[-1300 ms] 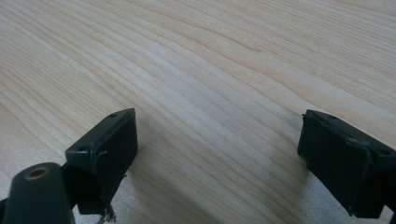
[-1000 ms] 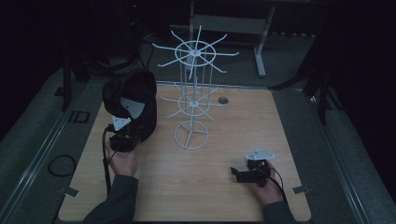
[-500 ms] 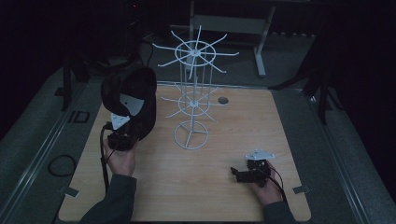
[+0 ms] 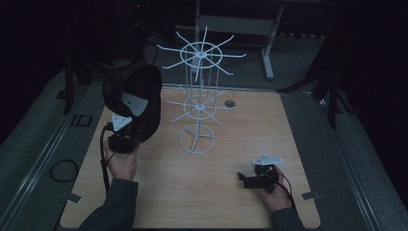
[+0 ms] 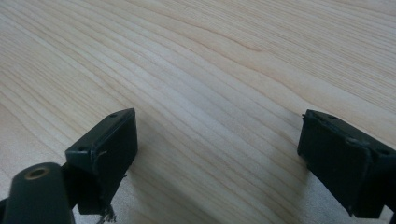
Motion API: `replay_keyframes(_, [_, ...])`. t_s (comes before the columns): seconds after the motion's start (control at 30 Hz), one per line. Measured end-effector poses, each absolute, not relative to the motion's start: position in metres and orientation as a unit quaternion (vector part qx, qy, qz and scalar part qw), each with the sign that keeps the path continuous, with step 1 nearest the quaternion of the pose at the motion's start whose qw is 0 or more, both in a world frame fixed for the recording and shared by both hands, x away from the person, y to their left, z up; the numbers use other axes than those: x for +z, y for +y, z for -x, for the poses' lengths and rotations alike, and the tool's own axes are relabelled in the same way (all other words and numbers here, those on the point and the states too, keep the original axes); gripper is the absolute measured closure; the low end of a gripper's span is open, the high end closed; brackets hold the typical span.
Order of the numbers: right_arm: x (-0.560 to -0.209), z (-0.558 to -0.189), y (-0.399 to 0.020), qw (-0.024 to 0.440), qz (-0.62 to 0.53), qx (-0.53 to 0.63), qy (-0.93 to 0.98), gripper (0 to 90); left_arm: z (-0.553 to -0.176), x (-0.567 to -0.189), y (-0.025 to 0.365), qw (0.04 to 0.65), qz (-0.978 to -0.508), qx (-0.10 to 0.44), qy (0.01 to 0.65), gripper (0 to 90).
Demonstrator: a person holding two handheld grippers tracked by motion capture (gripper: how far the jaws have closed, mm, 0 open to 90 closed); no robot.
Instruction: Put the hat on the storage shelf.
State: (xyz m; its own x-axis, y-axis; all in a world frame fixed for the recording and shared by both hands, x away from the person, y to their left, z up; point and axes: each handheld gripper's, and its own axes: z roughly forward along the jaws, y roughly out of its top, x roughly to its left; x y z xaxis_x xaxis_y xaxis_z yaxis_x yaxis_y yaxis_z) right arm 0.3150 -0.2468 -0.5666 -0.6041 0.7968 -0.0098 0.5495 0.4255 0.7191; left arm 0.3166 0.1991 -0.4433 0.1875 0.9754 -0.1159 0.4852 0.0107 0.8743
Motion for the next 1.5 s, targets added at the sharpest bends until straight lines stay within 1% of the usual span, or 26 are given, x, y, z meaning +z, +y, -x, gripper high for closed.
replay_keyframes(0.8, [-0.567, -0.315, -0.247, 0.178, -0.408, 0.348, 0.825, 11.8, -0.313, -0.418, 0.202, 0.436, -0.643, 0.302, 0.553, 86.7])
replay_keyframes(1.5, [-0.567, -0.315, -0.247, 0.177, -0.41, 0.348, 0.825, 11.9, -0.304, -0.401, 0.2, 0.43, -0.637, 0.34, 0.541, 86.7])
